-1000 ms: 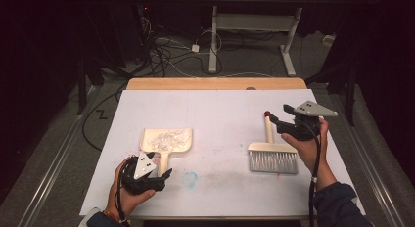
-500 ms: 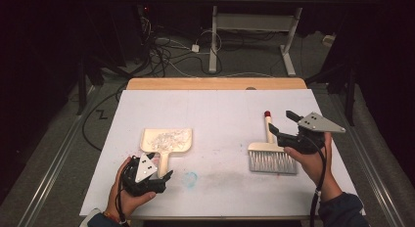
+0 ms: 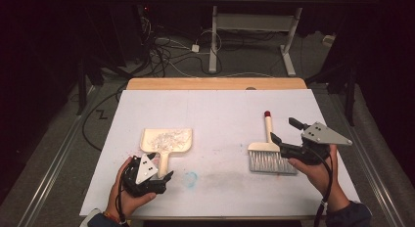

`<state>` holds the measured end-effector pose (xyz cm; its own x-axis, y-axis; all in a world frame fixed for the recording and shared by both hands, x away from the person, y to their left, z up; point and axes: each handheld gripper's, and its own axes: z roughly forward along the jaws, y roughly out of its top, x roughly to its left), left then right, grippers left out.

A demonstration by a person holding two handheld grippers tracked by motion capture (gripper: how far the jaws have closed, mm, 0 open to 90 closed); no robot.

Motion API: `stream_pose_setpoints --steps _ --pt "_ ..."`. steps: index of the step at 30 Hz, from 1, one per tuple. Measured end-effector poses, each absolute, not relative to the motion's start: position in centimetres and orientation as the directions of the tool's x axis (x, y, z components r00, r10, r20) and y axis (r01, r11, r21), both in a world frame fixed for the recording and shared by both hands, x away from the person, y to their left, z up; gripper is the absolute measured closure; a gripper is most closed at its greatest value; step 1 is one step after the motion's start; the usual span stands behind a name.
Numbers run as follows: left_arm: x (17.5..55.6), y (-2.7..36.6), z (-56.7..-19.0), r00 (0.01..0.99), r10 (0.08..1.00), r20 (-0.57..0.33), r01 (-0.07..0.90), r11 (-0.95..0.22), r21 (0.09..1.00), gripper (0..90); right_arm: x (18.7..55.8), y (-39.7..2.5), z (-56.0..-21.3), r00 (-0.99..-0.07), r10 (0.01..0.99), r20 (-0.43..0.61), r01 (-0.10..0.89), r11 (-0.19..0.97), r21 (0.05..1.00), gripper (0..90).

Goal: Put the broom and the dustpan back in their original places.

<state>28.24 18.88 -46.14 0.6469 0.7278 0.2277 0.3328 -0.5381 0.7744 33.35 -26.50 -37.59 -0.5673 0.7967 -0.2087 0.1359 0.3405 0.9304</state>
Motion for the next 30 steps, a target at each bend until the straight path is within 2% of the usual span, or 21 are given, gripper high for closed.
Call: stream_pose_setpoints --steps 20,30 --pt "28.2 18.6 -46.3 0.655 0.719 0.232 0.327 -0.546 0.771 18.8 30.3 -28.0 -39.2 -0.575 0.776 -0.258 0.126 0.396 0.910 23.0" --pt "28.5 18.4 -46.1 0.658 0.720 0.220 0.320 -0.532 0.784 18.8 29.4 -29.4 -42.2 -0.560 0.790 -0.250 0.183 0.413 0.892 20.5"
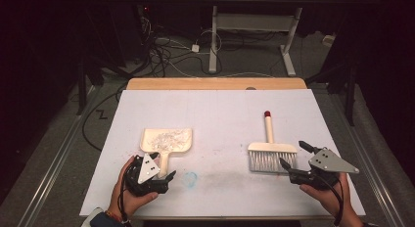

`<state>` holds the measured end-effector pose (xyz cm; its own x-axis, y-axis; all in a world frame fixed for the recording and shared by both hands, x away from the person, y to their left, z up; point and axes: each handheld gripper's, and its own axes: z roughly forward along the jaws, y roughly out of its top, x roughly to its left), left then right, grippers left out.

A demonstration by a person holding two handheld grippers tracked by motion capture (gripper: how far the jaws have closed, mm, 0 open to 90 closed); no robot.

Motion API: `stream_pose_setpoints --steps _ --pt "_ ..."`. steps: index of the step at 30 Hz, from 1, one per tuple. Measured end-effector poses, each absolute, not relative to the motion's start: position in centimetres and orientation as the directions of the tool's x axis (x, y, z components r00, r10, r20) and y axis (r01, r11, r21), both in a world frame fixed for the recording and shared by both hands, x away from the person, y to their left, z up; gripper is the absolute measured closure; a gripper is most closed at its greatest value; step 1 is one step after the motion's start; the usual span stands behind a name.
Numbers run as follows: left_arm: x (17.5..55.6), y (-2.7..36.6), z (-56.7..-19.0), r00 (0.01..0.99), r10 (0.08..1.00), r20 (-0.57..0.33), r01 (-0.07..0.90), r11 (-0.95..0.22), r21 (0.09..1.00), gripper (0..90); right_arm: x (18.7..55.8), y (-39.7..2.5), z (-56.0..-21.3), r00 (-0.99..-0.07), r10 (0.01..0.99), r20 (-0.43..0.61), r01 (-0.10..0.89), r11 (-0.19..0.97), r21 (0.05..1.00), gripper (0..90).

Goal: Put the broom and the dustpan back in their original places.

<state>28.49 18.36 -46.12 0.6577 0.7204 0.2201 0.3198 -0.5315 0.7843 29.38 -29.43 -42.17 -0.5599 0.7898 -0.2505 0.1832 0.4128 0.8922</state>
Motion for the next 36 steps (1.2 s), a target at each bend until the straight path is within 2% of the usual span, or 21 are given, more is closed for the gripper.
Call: stream_pose_setpoints --steps 2,6,9,16,26,31,36 --pt "28.5 18.4 -46.1 0.658 0.721 0.218 0.316 -0.527 0.789 18.8 29.1 -29.7 -43.1 -0.552 0.804 -0.221 0.220 0.397 0.891 20.4" --pt "28.3 18.3 -46.3 0.661 0.722 0.205 0.325 -0.522 0.788 18.8 28.7 -29.7 -44.1 -0.546 0.803 -0.237 0.221 0.411 0.884 19.6" --pt "28.3 18.2 -46.3 0.659 0.721 0.215 0.316 -0.525 0.790 18.8 28.6 -29.6 -43.9 -0.540 0.800 -0.261 0.208 0.428 0.880 19.1" --pt "27.8 17.8 -46.0 0.670 0.701 0.243 0.288 -0.548 0.785 18.8 28.3 -29.9 -43.6 -0.528 0.816 -0.236 0.200 0.389 0.900 19.4" --pt "28.1 17.8 -46.3 0.678 0.703 0.216 0.301 -0.533 0.791 18.7 28.4 -29.9 -43.6 -0.510 0.826 -0.241 0.208 0.391 0.897 19.7" --pt "28.3 17.6 -46.6 0.680 0.689 0.250 0.300 -0.573 0.763 18.7 28.3 -30.0 -43.6 -0.505 0.824 -0.256 0.203 0.402 0.893 19.8" --pt "28.6 17.5 -46.5 0.675 0.697 0.242 0.305 -0.563 0.769 18.7 28.4 -30.3 -43.7 -0.500 0.829 -0.252 0.207 0.396 0.894 19.8"
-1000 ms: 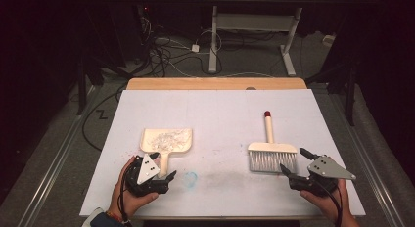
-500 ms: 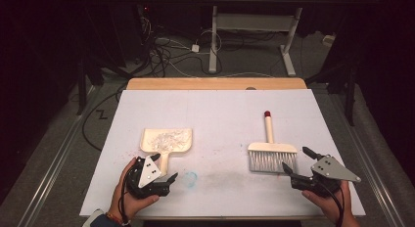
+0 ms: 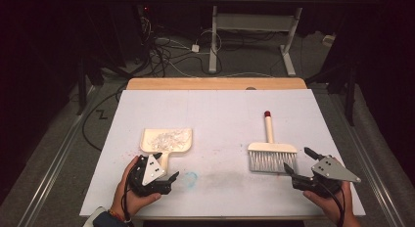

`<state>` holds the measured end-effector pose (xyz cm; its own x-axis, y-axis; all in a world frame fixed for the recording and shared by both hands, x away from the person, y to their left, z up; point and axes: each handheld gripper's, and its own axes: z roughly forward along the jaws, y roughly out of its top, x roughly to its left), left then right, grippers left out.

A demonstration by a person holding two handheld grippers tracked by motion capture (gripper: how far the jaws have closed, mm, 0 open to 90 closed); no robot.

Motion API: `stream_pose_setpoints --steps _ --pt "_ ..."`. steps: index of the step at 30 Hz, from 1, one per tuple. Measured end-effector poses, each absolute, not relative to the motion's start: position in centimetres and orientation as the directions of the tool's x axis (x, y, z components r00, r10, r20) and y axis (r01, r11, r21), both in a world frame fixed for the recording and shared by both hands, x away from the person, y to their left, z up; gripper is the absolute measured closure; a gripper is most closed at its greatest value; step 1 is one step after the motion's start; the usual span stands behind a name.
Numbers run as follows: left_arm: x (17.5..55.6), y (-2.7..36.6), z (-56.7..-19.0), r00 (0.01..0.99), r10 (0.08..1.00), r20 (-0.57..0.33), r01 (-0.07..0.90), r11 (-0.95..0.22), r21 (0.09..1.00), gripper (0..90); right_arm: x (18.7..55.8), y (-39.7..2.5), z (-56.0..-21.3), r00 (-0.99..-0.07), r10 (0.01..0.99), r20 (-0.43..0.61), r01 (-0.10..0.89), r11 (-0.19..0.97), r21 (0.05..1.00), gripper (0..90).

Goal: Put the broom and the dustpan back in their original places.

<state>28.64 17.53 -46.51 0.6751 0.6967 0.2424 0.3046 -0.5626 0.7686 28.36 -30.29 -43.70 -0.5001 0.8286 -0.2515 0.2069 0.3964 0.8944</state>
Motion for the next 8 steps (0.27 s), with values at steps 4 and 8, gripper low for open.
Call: stream_pose_setpoints --steps 4,8 --pt "28.80 17.62 -46.48 0.663 0.711 0.233 0.314 -0.547 0.776 18.7 28.68 -30.39 -43.71 -0.507 0.828 -0.238 0.214 0.388 0.896 19.8" --pt "28.93 17.61 -46.46 0.659 0.714 0.235 0.317 -0.548 0.774 18.7 28.99 -30.50 -43.74 -0.505 0.831 -0.231 0.218 0.382 0.898 19.8"
